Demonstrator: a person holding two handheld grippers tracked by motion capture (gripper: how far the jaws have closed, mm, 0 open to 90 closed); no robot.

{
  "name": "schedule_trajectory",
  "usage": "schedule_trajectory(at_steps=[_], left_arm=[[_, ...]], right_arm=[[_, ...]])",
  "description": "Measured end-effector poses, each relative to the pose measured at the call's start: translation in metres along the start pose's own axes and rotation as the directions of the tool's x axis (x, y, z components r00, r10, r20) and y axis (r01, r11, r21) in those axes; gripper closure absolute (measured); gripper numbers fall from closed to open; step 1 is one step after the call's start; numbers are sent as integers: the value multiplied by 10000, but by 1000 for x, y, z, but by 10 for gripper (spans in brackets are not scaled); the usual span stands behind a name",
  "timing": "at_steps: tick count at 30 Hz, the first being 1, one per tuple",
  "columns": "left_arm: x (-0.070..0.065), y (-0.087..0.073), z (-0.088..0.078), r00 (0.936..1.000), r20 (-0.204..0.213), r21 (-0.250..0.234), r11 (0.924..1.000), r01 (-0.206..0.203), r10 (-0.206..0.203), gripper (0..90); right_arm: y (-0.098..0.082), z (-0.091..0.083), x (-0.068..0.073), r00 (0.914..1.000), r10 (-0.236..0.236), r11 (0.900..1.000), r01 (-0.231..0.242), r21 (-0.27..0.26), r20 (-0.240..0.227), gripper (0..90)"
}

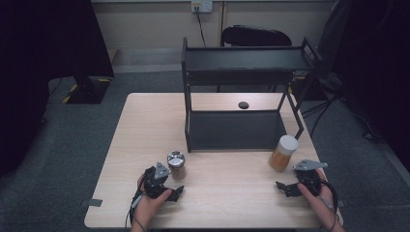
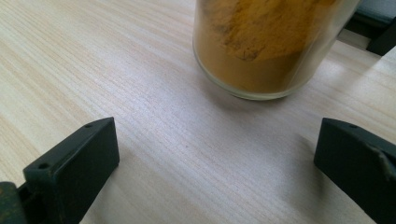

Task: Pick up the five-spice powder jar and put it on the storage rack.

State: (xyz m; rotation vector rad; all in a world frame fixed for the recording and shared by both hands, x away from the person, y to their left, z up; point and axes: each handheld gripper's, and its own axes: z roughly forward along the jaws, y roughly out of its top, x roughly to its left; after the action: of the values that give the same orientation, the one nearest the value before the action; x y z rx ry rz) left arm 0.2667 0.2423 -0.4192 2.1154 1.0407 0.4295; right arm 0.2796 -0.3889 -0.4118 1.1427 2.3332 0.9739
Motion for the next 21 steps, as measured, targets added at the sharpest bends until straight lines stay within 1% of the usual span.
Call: schedule_trajectory(at_steps=[2,3,5,9,10,18,20,21], left_arm=[[3,-2,-1,9997,149,-174,9997,197,-194,30],[2,-3,-1,9996,144,-254,9993,261,-258,30],[1,0,-3,9997,65,-266,9994,217,-216,28],[1,5,-4,9997,91,-419,9989,229,-226,21],[2,8,-4,9996,91,-499,9983,286,-282,19],[2,17,-2,9983,133,-837,9948,582,-573,19],[2,18,-1,9983,83,-822,9949,589,-584,20],[2,19,0,9978,60,-839,9943,658,-655,21]], right_arm=[[0,0,0,10000,3,10000,-3,0,0,0],[0,0,0,10000,3,10000,-3,0,0,0],[0,0,0,10000,6,10000,-6,1,1,0],[0,0,0,10000,1,10000,-1,-1,1,0],[0,0,0,10000,7,10000,-7,1,0,0],[0,0,0,10000,1,10000,-1,-3,0,0],[0,0,0,10000,7,10000,-7,0,0,0],[0,0,0,10000,1,10000,-1,-2,1,0]])
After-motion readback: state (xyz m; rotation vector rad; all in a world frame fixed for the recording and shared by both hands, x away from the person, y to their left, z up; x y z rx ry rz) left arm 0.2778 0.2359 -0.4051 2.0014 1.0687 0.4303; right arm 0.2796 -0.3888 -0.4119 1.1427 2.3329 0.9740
